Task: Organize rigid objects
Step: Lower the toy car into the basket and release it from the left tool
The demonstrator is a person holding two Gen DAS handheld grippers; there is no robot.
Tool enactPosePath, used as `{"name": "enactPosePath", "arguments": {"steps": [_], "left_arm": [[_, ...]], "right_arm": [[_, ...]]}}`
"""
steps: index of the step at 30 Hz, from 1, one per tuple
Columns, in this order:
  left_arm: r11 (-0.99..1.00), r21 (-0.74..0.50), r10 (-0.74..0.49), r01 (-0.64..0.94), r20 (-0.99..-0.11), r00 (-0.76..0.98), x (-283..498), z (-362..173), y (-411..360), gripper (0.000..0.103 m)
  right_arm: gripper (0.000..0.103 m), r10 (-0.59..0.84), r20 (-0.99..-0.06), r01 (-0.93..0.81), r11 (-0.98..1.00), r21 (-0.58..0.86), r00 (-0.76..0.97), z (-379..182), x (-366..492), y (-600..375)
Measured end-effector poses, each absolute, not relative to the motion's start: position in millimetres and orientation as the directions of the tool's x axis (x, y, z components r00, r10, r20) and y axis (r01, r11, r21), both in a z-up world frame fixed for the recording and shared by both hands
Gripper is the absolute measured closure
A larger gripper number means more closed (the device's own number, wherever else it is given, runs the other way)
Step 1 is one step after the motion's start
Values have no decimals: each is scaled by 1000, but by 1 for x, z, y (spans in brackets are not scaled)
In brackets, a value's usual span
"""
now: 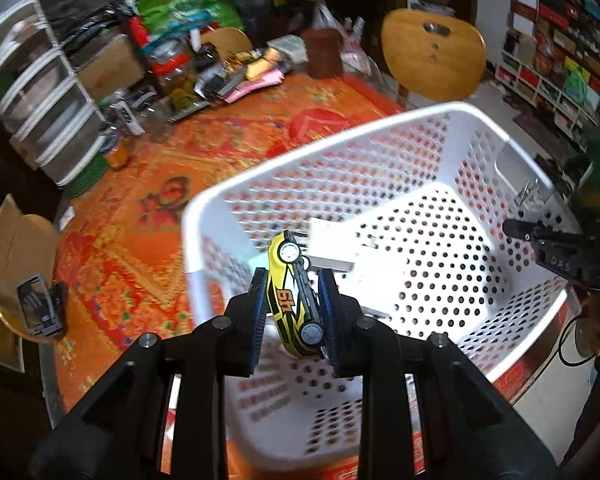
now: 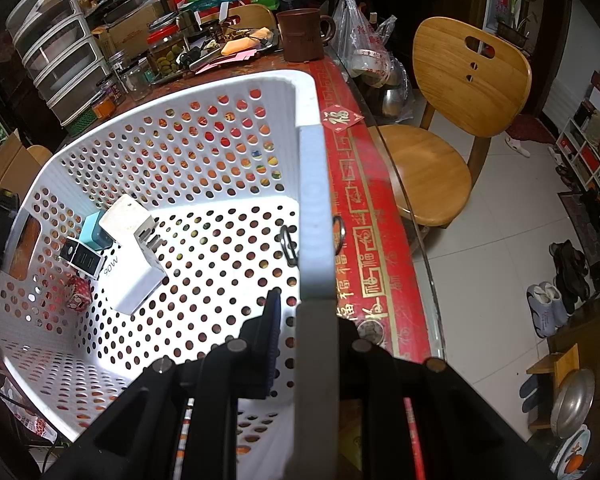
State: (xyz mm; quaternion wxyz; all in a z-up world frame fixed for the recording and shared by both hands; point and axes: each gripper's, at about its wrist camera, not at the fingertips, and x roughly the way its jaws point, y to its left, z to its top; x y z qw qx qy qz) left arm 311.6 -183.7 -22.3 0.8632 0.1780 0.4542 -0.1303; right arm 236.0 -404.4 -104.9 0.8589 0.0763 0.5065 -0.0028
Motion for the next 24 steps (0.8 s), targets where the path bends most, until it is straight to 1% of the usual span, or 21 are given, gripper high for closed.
{"name": "enactPosePath", "arguments": {"steps": [4, 8, 19, 24], "left_arm": [[890, 200, -40, 411, -862, 506, 323, -50, -203, 80], [877, 209, -30, 432, -874, 484, 325, -69, -215, 80], [854, 238, 10, 463, -897, 442, 329, -90, -239, 80], [848, 242, 10, 471, -897, 442, 330, -89, -242, 80]], "right_arm": [[87, 72, -870, 82, 988, 128, 487, -105, 236, -404], [87, 73, -870, 81, 988, 129, 487, -105, 236, -404], [87, 78, -869, 77, 988, 132, 488, -106, 236, -403], [87, 81, -868, 74, 988, 133, 489, -105, 236, -403]]}}
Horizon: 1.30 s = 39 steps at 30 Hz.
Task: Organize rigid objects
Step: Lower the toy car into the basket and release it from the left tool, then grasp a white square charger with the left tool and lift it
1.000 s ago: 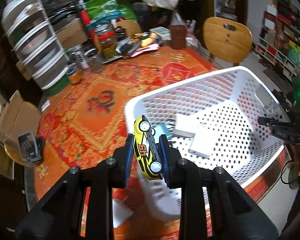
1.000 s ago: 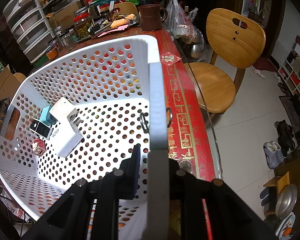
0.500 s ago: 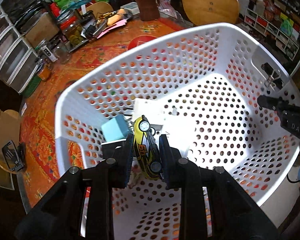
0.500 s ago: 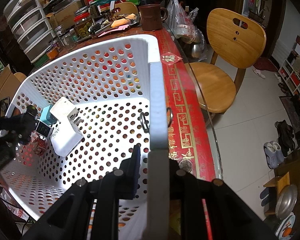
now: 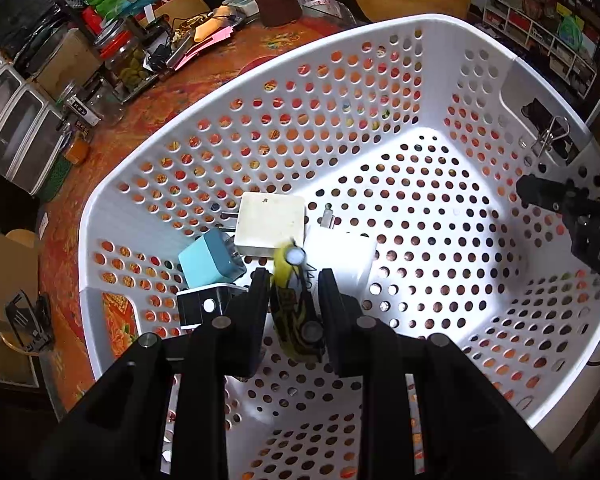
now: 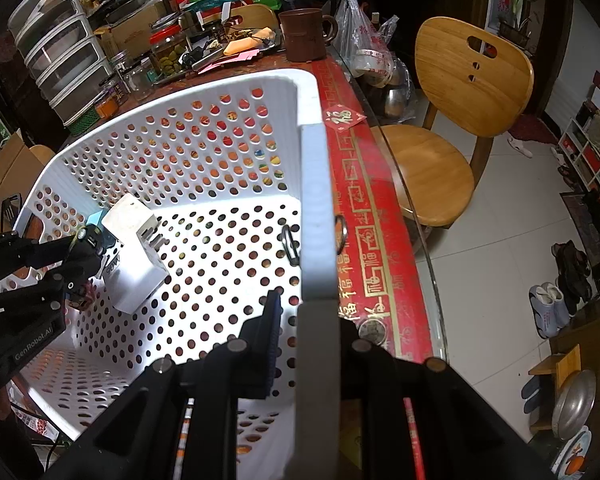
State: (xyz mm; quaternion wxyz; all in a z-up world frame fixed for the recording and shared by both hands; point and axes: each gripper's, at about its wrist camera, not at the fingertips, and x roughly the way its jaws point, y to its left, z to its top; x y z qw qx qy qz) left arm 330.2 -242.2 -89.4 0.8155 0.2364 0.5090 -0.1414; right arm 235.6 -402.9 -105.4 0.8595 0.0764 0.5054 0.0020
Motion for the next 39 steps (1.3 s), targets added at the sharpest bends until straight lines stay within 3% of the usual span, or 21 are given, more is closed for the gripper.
{"name": "enactPosePath", "arguments": {"steps": [7, 9, 11, 13, 18, 21, 24, 31, 39], "left_arm": [[850, 214, -18, 481, -901, 434, 328, -87, -240, 78], [855, 202, -36, 478, -895, 444, 326, -82, -236, 61], [860, 228, -43, 457, -859, 510, 318, -70, -227, 11], [872, 267, -32, 411, -805, 592, 308, -55, -212, 2], [916, 189, -101, 354, -746, 658, 276, -15, -152, 1], [939, 225, -32, 260, -696, 718, 256, 4, -105, 1], [963, 209, 25, 172, -701, 713, 249, 7, -54, 1], [995, 87, 46, 46, -823, 565, 273, -58, 37, 1], [999, 22, 8, 30, -918, 397, 317, -146, 54, 1]], "right_arm": [[87, 81, -868, 74, 988, 134, 490, -105, 235, -403], [87, 81, -868, 73, 988, 134, 490, -105, 236, -403], [87, 79, -869, 74, 989, 132, 489, -105, 236, -402], [87, 79, -869, 73, 989, 131, 489, -105, 236, -402], [87, 77, -869, 72, 989, 129, 490, -105, 236, -402], [87, 72, -870, 71, 990, 121, 489, -105, 236, -402], [87, 67, -870, 75, 990, 119, 489, -105, 236, -402], [87, 72, -869, 73, 990, 123, 489, -105, 236, -402], [87, 78, -867, 74, 989, 131, 492, -105, 235, -403]]}}
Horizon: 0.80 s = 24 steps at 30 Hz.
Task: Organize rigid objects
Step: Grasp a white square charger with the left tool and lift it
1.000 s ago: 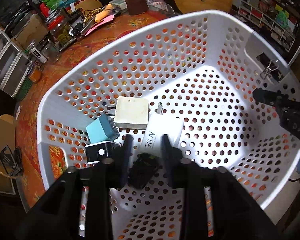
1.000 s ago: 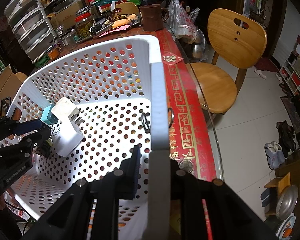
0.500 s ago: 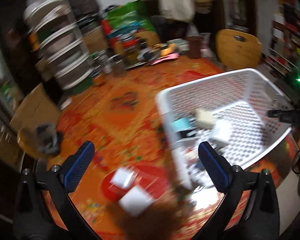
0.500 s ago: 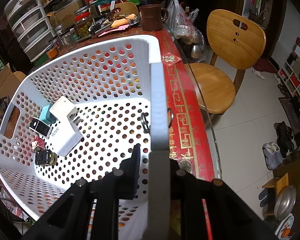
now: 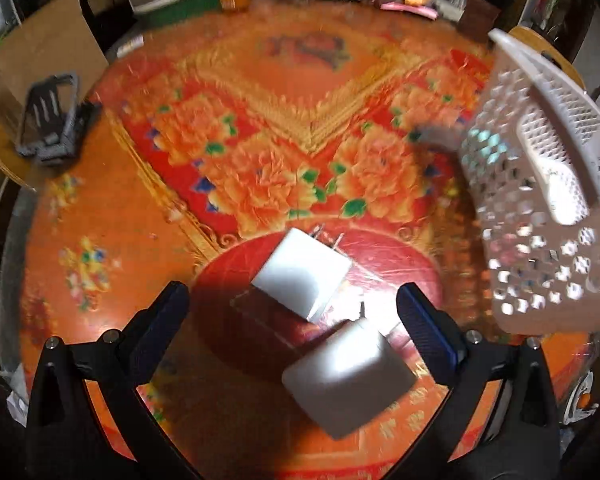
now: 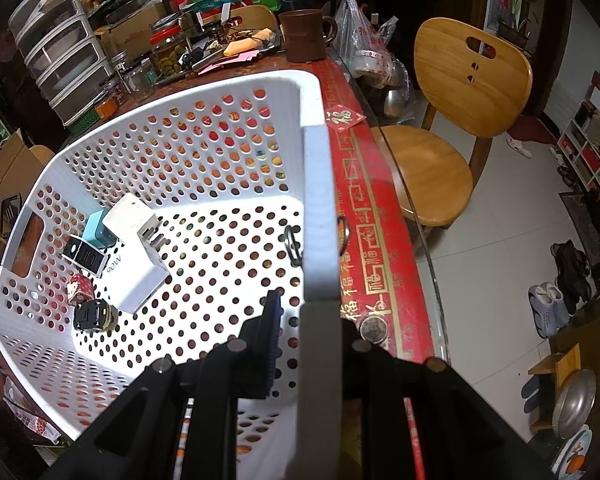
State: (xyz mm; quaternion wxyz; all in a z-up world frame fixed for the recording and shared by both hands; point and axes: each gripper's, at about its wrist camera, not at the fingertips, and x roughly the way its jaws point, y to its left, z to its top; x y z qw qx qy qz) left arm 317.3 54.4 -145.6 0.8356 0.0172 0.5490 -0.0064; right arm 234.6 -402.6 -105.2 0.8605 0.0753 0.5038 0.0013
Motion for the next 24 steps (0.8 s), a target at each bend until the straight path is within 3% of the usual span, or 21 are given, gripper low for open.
{"name": "enactPosePath", "arguments": {"steps": [9, 12, 18, 20, 24], "left_arm": [[1000, 20, 14, 12, -928, 373, 332, -167, 50, 1], [999, 35, 28, 13, -929, 370, 334, -167, 46, 6], [1000, 9, 4, 13, -930, 368, 334, -164, 44, 34], [1000, -6, -7, 4, -928, 372, 333, -162, 45, 48], [1000, -8, -8, 3, -926, 377, 330, -161, 45, 48]], "right_arm": [[87, 74, -867, 76, 989, 128, 493, -105, 235, -403], [87, 73, -867, 76, 989, 127, 493, -105, 235, -402], [87, 71, -868, 74, 990, 122, 491, -105, 235, -401], [87, 71, -868, 73, 990, 122, 491, -105, 236, -401], [87, 74, -868, 71, 990, 125, 492, -105, 235, -402]]}}
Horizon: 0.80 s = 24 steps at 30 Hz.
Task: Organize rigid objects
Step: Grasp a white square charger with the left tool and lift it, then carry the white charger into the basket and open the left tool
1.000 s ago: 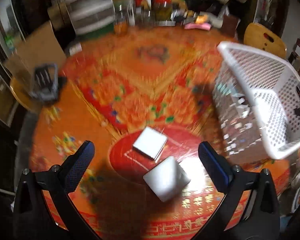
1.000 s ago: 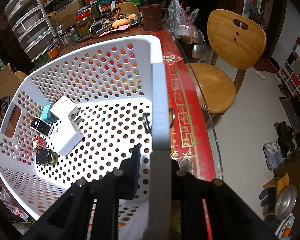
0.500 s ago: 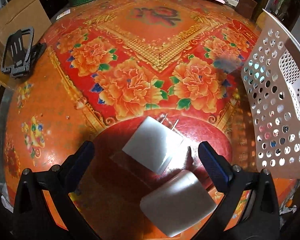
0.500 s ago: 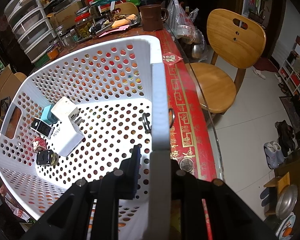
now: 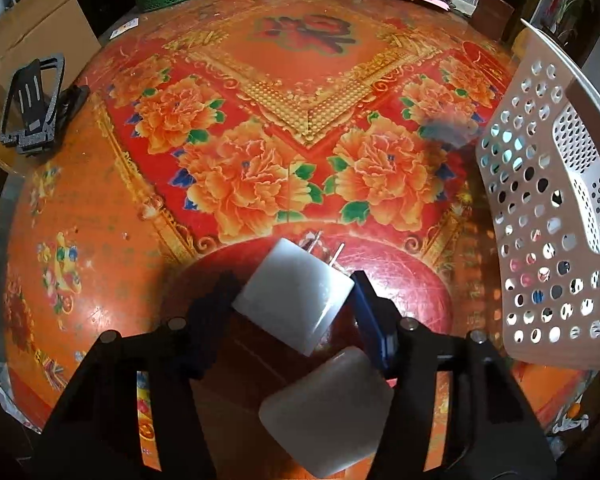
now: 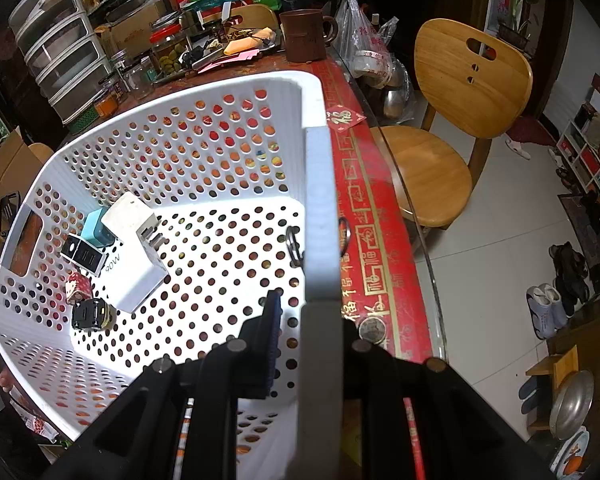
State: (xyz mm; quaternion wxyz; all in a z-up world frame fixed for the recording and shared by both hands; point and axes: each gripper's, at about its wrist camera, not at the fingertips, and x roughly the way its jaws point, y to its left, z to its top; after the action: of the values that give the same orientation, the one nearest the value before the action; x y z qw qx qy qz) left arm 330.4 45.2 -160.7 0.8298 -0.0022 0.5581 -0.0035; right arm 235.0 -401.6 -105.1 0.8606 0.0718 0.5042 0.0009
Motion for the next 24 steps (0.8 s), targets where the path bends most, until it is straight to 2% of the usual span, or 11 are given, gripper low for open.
{"name": "enactPosePath", "arguments": {"steps": [10, 19, 24], "left_arm": [[1000, 16, 19, -10, -893, 450, 323, -130, 51, 48], [998, 65, 54, 2, -852, 520, 315, -77, 40, 48], [997, 68, 32, 43, -822, 568, 307, -40, 19, 48]], "right_arm": [[87, 76, -868, 70, 989, 127, 492, -106, 235, -402], [87, 75, -868, 69, 990, 125, 491, -106, 234, -401], [87, 79, -866, 68, 989, 128, 493, -106, 234, -401]]}}
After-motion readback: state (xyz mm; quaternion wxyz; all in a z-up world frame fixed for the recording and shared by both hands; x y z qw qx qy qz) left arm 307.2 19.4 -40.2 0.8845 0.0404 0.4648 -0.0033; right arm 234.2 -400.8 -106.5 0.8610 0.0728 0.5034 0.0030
